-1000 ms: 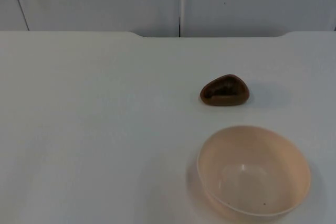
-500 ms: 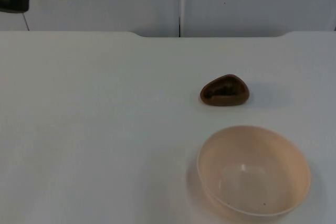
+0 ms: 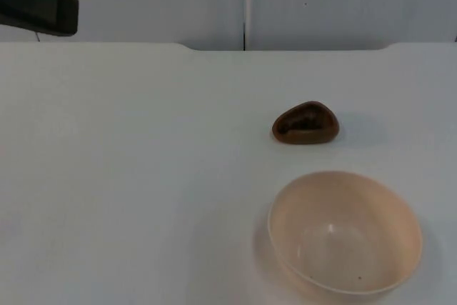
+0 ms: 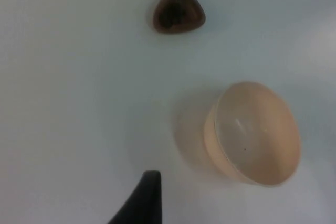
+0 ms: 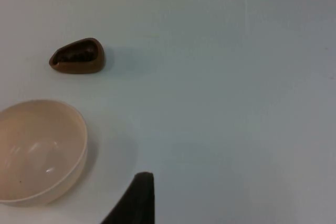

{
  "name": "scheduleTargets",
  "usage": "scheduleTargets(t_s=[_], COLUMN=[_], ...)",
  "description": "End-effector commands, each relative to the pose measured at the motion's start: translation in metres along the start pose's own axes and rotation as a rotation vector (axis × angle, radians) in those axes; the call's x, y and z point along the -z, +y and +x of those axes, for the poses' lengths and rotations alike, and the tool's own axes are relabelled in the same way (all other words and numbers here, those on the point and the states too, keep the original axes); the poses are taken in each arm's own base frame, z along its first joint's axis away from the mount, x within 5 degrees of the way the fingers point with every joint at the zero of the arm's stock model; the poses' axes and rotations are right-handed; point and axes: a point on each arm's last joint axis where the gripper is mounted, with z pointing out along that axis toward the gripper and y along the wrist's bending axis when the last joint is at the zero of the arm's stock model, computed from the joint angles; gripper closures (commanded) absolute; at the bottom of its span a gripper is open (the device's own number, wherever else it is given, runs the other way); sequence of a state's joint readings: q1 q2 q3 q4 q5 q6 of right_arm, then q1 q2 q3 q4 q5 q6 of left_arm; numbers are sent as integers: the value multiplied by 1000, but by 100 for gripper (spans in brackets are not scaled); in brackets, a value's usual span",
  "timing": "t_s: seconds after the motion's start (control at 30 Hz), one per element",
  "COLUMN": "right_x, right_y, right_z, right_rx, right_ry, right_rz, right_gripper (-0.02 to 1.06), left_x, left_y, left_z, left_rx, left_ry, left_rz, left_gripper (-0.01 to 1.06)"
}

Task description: Pick up the bowl with the left hand and pour the coffee beans from the cup into the bowl with the right hand.

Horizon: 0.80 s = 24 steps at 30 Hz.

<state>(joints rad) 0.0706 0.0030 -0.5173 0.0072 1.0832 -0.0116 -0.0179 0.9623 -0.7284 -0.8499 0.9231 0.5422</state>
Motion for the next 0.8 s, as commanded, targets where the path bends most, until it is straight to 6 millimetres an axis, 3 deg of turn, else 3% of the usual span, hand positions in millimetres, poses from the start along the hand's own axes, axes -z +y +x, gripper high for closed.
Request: scheduleTargets(t_s=[0.0,0.23,0.57,0.77], right_x=[0,0,0,0], right_y=[0,0,0,0], right_z=[0,0,0,0], right_rx=[2,2,2,2], right_ry=[-5,-5,-5,-5], right_rz=[7,7,7,7], right_gripper=[-1,-1,-1,-1], left_x=[-3,-15,-61,-76], left_y=[-1,4,-15,-27], left_z=[-3,-5,-11,-21], left_rx=[13,36,-86,-111], left_ry=[-3,35,191,228], left_rz=[28,39,-12,-76], left_gripper=[0,0,0,0])
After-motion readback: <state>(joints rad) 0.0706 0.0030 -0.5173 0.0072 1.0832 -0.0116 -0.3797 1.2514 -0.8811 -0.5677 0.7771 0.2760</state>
